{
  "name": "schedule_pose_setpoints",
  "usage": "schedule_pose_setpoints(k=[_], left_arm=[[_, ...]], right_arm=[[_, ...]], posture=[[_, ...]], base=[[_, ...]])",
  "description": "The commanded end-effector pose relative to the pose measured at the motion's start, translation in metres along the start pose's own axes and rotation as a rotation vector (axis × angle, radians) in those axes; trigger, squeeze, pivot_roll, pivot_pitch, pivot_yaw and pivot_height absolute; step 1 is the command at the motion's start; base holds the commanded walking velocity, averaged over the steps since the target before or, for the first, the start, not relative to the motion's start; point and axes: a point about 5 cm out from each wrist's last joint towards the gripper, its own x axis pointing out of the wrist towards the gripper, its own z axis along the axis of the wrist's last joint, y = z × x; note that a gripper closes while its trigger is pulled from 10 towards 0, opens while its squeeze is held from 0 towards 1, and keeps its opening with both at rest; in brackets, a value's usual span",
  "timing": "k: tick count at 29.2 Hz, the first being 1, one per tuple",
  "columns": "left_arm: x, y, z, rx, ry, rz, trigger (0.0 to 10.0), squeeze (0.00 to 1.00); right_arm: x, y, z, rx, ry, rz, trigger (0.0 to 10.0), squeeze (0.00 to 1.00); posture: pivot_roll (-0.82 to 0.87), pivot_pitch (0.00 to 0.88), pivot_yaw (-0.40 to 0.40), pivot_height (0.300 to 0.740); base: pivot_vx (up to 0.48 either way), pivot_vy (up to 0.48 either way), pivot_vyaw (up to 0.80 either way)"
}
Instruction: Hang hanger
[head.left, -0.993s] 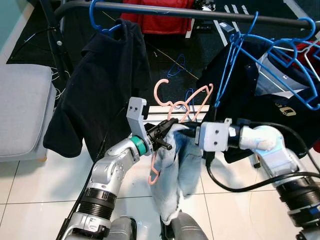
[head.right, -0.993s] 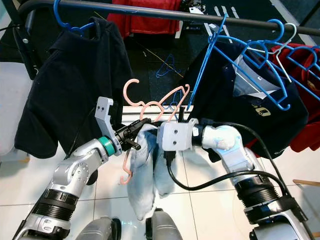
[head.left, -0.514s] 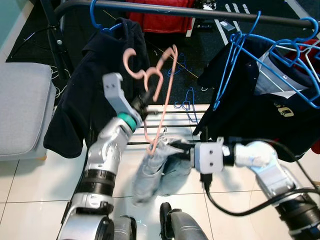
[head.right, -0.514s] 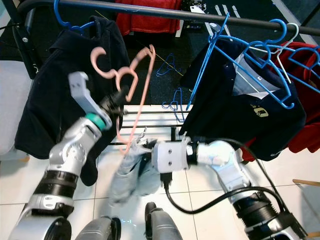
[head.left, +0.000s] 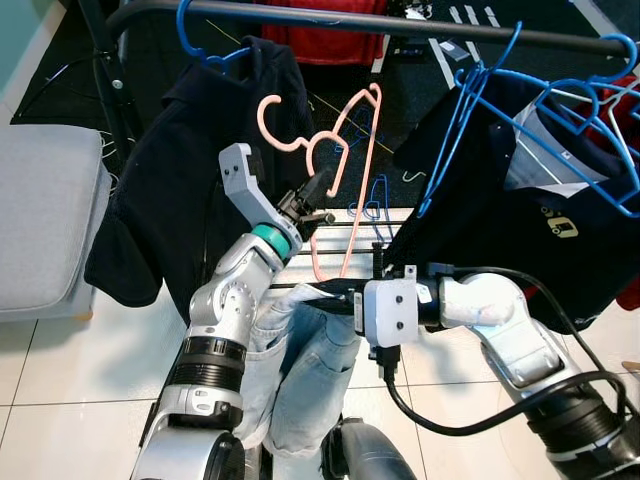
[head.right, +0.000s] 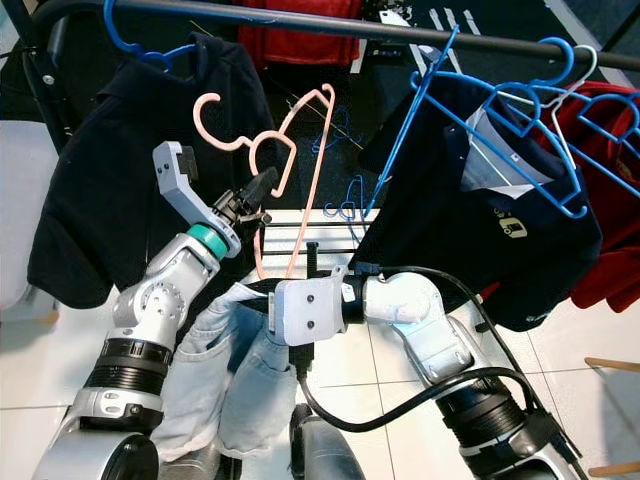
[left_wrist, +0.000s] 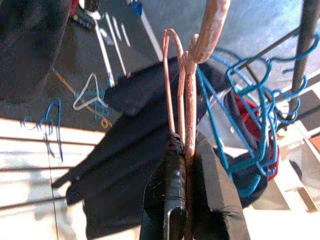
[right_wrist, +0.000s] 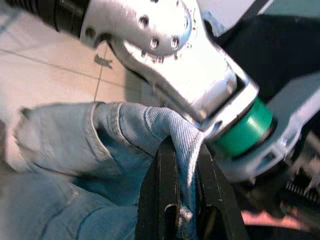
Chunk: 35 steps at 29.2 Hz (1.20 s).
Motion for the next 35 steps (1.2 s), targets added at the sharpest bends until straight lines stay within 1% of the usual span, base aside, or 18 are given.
schedule_pose_setpoints(k=[1, 5, 7, 11, 13, 15, 16, 18, 20, 21, 23, 24, 25, 26, 28, 30, 33, 35], left_arm=[[0.003, -0.017, -0.015, -0.059, 0.016, -0.055, 10.0, 0.00], [-0.003, -0.014, -0.014, -0.008, 0.058, -0.099, 10.0, 0.00], [-0.011, -0.001, -0.006, 0.124, 0.083, -0.107, 10.0, 0.00], [-0.017, 0.012, 0.008, 0.243, 0.096, -0.118, 10.0, 0.00], [-0.017, 0.012, 0.008, 0.246, 0.098, -0.120, 10.0, 0.00], [-0.018, 0.015, 0.010, 0.298, 0.109, -0.131, 10.0, 0.00], [-0.018, 0.015, 0.010, 0.298, 0.109, -0.131, 10.0, 0.00], [-0.020, 0.018, 0.012, 0.374, 0.130, -0.142, 10.0, 0.00], [-0.021, 0.019, 0.012, 0.392, 0.137, -0.144, 10.0, 0.00], [-0.023, 0.021, 0.011, 0.429, 0.164, -0.158, 10.0, 0.00], [-0.023, 0.021, 0.011, 0.429, 0.164, -0.158, 10.0, 0.00], [-0.026, 0.023, 0.009, 0.482, 0.201, -0.177, 10.0, 0.00], [-0.026, 0.023, 0.009, 0.482, 0.201, -0.177, 10.0, 0.00], [-0.030, 0.026, 0.006, 0.547, 0.249, -0.204, 10.0, 0.00], [-0.030, 0.026, 0.006, 0.547, 0.249, -0.204, 10.0, 0.00], [-0.036, 0.029, 0.001, 0.626, 0.317, -0.242, 10.0, 0.00], [-0.036, 0.029, 0.001, 0.626, 0.317, -0.242, 10.0, 0.00], [-0.036, 0.028, -0.001, 0.658, 0.336, -0.261, 10.0, 0.00]], right_arm=[[0.001, 0.000, 0.005, -0.008, -0.022, 0.008, 10.0, 0.00], [0.001, 0.000, 0.004, -0.007, -0.021, 0.012, 10.0, 0.00], [-0.006, -0.004, 0.001, -0.009, 0.002, -0.004, 10.0, 0.00], [-0.019, -0.008, -0.002, 0.004, 0.041, -0.021, 10.0, 0.00], [-0.020, -0.008, -0.002, 0.006, 0.043, -0.022, 10.0, 0.00], [-0.024, -0.009, -0.003, 0.009, 0.060, -0.021, 10.0, 0.00], [-0.024, -0.009, -0.003, 0.009, 0.060, -0.021, 10.0, 0.00], [-0.029, -0.009, -0.005, 0.011, 0.080, -0.016, 10.0, 0.00], [-0.030, -0.009, -0.006, 0.013, 0.085, -0.014, 10.0, 0.00], [-0.033, -0.008, -0.008, 0.015, 0.099, -0.010, 10.0, 0.00], [-0.033, -0.008, -0.008, 0.015, 0.099, -0.010, 10.0, 0.00], [-0.036, -0.007, -0.010, 0.015, 0.122, -0.001, 10.0, 0.00], [-0.036, -0.007, -0.010, 0.015, 0.122, -0.001, 10.0, 0.00], [-0.041, -0.005, -0.015, 0.020, 0.153, 0.025, 10.0, 0.00], [-0.041, -0.005, -0.015, 0.020, 0.153, 0.025, 10.0, 0.00], [-0.046, 0.002, -0.020, 0.037, 0.192, 0.072, 10.0, 0.00], [-0.046, 0.002, -0.020, 0.037, 0.192, 0.072, 10.0, 0.00], [-0.044, 0.006, -0.021, 0.051, 0.192, 0.091, 10.0, 0.00]], posture=[[-0.08, 0.165, -0.009, 0.740], [-0.08, 0.165, -0.009, 0.740], [-0.08, 0.165, -0.008, 0.740], [-0.08, 0.162, -0.008, 0.740], [-0.08, 0.162, -0.008, 0.740], [-0.08, 0.160, -0.009, 0.740], [-0.08, 0.160, -0.009, 0.740], [-0.08, 0.158, -0.010, 0.740], [-0.08, 0.158, -0.010, 0.740], [-0.09, 0.155, -0.008, 0.740], [-0.09, 0.155, -0.008, 0.740], [-0.09, 0.155, -0.008, 0.740], [-0.09, 0.155, -0.008, 0.740], [-0.09, 0.156, -0.008, 0.740], [-0.09, 0.156, -0.008, 0.740], [-0.08, 0.156, -0.008, 0.740], [-0.08, 0.156, -0.008, 0.740], [-0.08, 0.158, -0.008, 0.740]], base=[[0.000, 0.000, 0.00], [0.000, 0.000, 0.00], [0.000, 0.000, 0.00], [0.000, 0.000, 0.00], [0.000, 0.000, 0.00], [0.000, 0.000, 0.00], [0.000, 0.000, 0.00], [0.000, 0.000, 0.00], [0.000, 0.000, 0.00], [0.000, 0.000, 0.00], [0.000, 0.000, 0.00], [0.000, 0.000, 0.00], [0.000, 0.000, 0.00], [0.000, 0.000, 0.00], [0.000, 0.000, 0.00], [0.000, 0.000, 0.00], [0.000, 0.000, 0.00], [0.000, 0.000, 0.00]])
